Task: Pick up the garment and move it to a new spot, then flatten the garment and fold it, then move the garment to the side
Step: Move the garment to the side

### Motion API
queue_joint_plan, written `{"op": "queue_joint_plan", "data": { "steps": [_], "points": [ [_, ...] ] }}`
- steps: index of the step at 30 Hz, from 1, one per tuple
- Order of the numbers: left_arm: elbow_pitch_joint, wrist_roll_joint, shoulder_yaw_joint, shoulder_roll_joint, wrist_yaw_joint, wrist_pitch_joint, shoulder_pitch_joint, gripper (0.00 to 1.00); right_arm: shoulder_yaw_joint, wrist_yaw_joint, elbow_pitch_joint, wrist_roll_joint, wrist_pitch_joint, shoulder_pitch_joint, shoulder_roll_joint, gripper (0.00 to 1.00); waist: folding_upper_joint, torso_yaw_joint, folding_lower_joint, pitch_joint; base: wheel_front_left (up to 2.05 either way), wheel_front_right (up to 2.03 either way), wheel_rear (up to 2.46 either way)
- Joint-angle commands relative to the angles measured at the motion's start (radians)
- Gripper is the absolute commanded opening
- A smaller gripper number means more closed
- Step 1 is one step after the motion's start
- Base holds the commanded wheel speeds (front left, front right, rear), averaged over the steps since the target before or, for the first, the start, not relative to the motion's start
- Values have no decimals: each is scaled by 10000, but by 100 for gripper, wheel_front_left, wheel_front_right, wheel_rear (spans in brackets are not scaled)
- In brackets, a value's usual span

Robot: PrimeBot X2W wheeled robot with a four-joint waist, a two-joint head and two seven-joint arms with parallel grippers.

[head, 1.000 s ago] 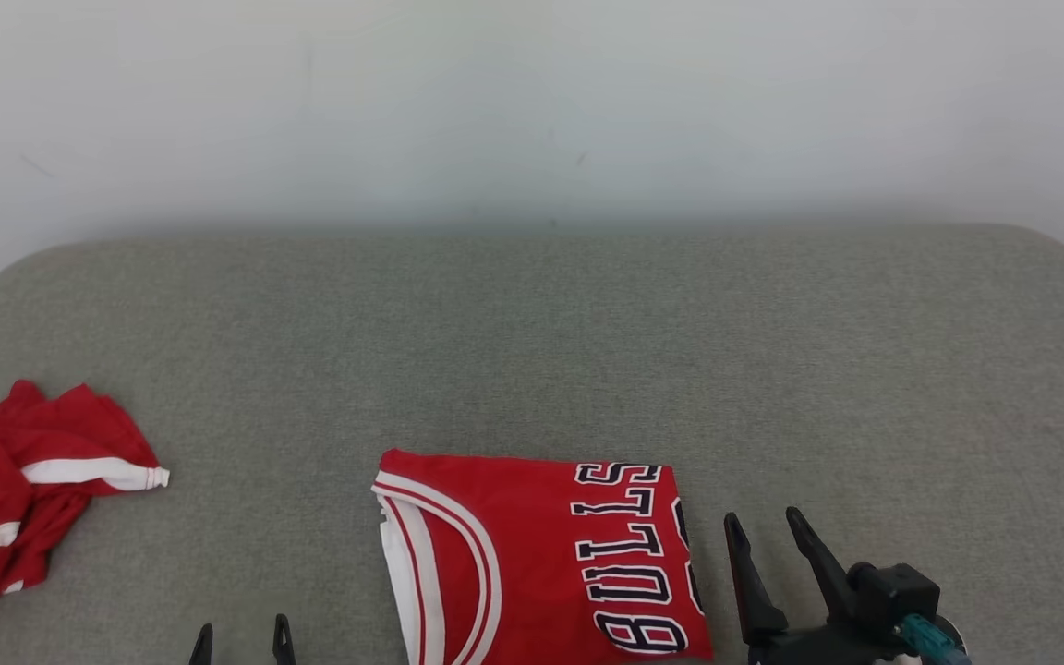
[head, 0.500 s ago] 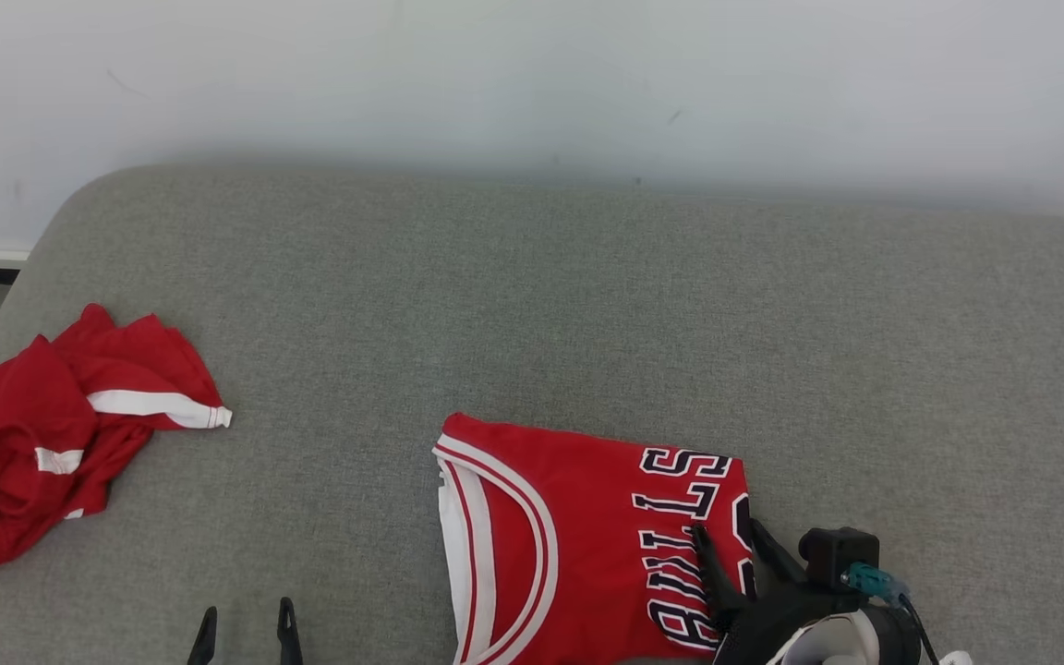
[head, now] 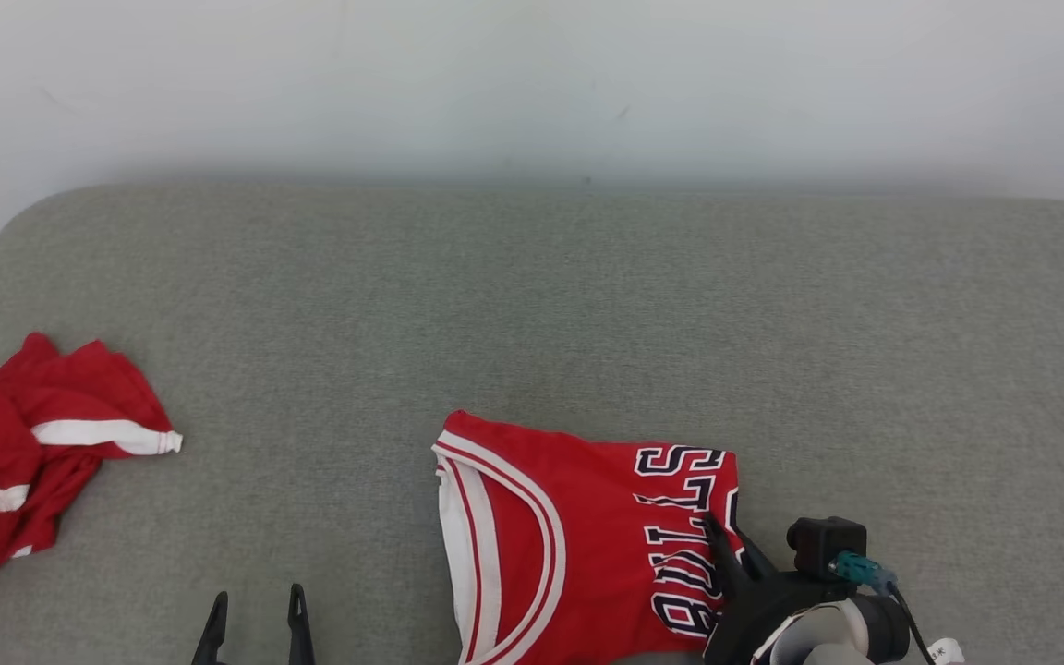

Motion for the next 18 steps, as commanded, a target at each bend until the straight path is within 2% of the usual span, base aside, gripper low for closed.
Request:
{"op": "queue_joint_plan", "data": {
  "steps": [1,11,18],
  "points": [
    [-39,-8,14,-3,29,-26,4,100,-263,-54,-39,-169,9,105,-171,0,0,-574,-1,-116,0,0,0],
    [-124,49,-113,0,-41,-26,-303,100,-998,-43,-858,-700,-3,624,-111,0,0,-3135,-1,12,0,0,0],
    [-269,151,-86,5,-122,-24,-601,100,-909,-43,-1295,-567,-6,694,-103,0,0,-4588,-1,351,0,0,0]
  ]
}}
